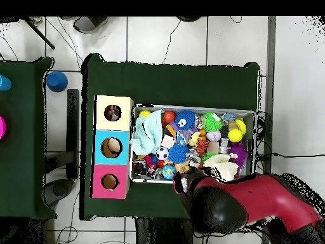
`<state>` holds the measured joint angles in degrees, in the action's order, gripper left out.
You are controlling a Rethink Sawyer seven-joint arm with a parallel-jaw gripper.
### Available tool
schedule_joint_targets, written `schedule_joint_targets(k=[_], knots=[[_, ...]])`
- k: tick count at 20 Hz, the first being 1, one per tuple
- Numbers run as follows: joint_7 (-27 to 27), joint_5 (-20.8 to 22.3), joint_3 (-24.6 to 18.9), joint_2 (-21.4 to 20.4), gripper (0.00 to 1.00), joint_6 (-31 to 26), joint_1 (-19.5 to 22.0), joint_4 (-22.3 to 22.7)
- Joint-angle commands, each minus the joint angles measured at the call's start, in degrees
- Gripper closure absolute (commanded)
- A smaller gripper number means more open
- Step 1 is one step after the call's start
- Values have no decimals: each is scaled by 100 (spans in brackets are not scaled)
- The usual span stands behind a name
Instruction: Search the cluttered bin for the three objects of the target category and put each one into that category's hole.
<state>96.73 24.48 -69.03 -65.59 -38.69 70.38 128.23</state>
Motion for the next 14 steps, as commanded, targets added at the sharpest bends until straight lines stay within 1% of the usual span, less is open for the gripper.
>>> schedule_joint_targets(k=[1,7,10,14], knots=[[1371,-132,742,-297,0,688,-582,337],[1672,-110,1471,-335,0,1162,-1164,371],[1691,-81,1776,-360,0,1408,-1422,363],[1841,-34,2330,-327,0,1797,-1852,409]])
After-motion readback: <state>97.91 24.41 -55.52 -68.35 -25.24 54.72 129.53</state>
